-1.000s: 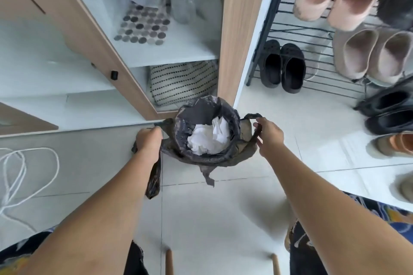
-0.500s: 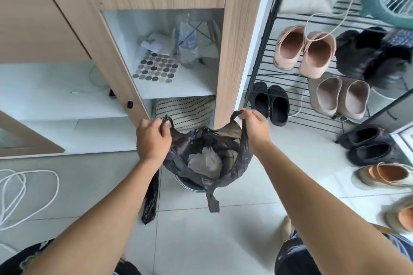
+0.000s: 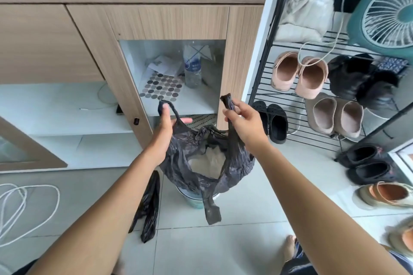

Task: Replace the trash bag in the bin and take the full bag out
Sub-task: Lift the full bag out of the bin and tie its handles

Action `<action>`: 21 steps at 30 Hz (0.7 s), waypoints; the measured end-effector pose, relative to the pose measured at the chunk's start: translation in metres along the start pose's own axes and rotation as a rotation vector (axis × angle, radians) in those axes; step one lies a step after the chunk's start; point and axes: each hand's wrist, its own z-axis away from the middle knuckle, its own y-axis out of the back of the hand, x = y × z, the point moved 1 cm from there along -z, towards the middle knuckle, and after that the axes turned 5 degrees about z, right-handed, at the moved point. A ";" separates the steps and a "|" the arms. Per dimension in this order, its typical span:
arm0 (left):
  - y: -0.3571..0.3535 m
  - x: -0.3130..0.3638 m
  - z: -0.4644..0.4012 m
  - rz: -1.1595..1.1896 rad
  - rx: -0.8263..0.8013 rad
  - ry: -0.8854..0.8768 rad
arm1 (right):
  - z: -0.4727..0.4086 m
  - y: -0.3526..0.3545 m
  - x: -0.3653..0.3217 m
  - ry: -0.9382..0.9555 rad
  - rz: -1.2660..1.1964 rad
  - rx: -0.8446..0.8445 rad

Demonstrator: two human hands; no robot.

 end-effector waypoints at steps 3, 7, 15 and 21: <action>0.002 0.001 -0.002 0.189 0.060 0.143 | 0.001 0.007 0.001 0.103 0.272 -0.105; 0.008 0.004 0.001 0.240 0.121 0.139 | 0.000 0.015 0.000 0.189 0.394 -0.123; -0.005 -0.006 0.003 -0.103 0.007 0.122 | 0.008 0.011 0.011 0.071 0.260 0.027; -0.026 -0.012 0.017 -0.629 -0.137 -0.136 | 0.008 0.005 0.022 -0.019 0.165 0.146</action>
